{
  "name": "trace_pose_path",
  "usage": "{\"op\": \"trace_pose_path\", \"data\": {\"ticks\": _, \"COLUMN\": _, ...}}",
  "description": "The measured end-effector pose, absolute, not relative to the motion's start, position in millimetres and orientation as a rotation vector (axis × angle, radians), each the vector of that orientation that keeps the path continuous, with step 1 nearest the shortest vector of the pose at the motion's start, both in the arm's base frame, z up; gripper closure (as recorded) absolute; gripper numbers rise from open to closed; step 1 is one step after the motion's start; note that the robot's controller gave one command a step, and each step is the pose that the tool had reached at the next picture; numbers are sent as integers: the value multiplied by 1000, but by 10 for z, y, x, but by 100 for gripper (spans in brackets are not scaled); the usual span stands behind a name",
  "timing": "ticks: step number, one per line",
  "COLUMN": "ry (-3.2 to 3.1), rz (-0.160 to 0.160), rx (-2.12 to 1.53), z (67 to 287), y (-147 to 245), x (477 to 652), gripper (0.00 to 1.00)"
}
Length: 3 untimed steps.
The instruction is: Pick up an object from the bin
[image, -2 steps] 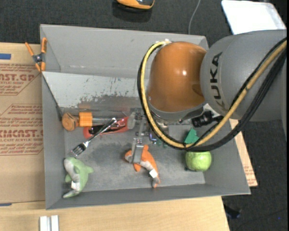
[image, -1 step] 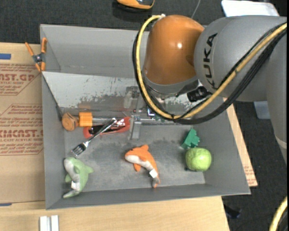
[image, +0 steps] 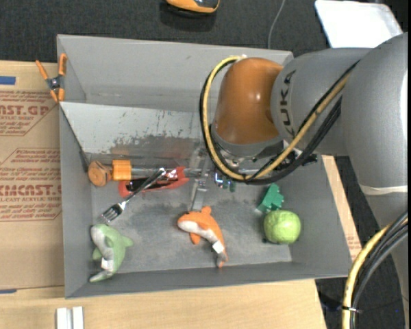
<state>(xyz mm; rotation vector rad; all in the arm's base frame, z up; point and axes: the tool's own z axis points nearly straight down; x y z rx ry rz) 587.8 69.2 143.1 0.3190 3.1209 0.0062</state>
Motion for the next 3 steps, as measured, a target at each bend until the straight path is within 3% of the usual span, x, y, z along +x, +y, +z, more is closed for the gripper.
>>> {"op": "trace_pose_path", "data": {"ticks": 1, "ry": 3123, "rz": 9, "rx": 44, "z": 822, "y": 1085, "x": 5706, "gripper": 0}}
{"op": "trace_pose_path", "data": {"ticks": 2, "ry": 3096, "rz": 6, "rx": 457, "z": 1293, "y": 771, "x": 5783, "gripper": 0}}
{"op": "trace_pose_path", "data": {"ticks": 3, "ry": 3124, "rz": 8, "rx": 237, "z": 2104, "y": 929, "x": 5755, "gripper": 0}}
